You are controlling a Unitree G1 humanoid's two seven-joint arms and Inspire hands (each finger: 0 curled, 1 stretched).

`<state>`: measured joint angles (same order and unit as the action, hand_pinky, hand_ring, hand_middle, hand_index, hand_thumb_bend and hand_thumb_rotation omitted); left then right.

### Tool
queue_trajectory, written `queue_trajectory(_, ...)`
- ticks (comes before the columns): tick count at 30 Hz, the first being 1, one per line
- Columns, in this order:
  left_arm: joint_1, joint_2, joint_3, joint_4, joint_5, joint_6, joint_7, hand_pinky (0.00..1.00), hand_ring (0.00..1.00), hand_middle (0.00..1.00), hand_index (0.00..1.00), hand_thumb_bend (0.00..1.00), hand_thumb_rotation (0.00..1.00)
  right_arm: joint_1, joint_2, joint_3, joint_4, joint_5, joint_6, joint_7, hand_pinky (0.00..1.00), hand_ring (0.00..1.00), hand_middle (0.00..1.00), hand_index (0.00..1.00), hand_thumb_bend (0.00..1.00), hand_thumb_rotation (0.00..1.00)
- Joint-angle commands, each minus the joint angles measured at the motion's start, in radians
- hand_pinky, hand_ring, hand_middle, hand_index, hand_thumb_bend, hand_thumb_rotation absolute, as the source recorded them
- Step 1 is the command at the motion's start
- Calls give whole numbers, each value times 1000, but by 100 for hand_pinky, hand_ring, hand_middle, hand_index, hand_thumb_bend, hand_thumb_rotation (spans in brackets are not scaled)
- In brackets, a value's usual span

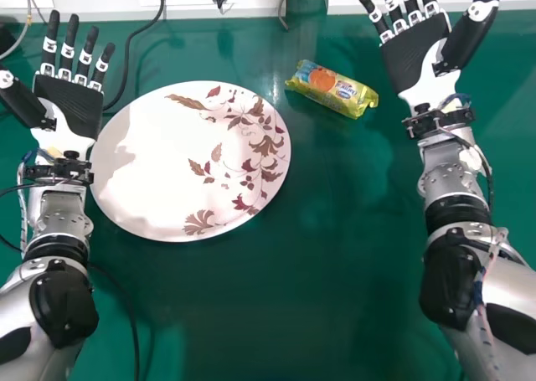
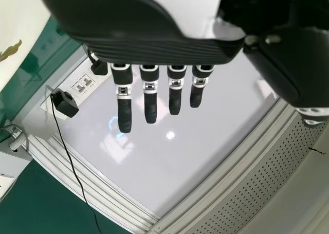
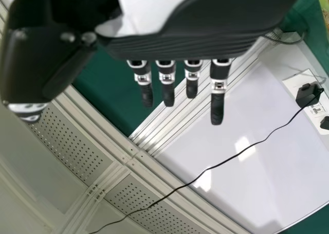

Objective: Pick up biscuit and place it in the plate

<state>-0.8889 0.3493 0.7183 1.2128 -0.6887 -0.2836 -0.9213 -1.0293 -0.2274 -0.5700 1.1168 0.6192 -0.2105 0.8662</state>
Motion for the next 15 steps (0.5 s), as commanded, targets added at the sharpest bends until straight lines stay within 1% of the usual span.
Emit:
queue_trajectory(1,5,1,4,-1,-1,2,-5,72,87,95,99,100,93,-5,-9,0,-4,-3,-5,-3,73,89,98,96,96,46)
queue_trajectory(3,6,0,4,-2,-2,4,-2,70,86,95,98,100,92,-6,-9,-2,-5,-1,-3,-6,73,89,97,96,96,45)
queue_trajectory(7,6,0,4,-2,-2,3,-1,70,86,95,98,100,93,-6,-9,-3,-7,0,-2,-2,73,89,97,95,96,45)
queue_trajectory(10,6,1,3,-3,-2,3,-5,70,86,95,98,100,93,-6,-10,-4,-8,1,-1,-4,73,89,97,96,97,44)
queue_trajectory(12,7,0,2,-4,1,-3,-6,70,85,95,98,100,92,-6,-11,-6,-8,3,0,-4,73,89,97,97,96,46)
queue_trajectory(15,8,0,2,-5,1,-4,-5,69,84,94,99,100,92,-5,-10,-6,-9,0,-13,-12,73,88,97,97,96,46)
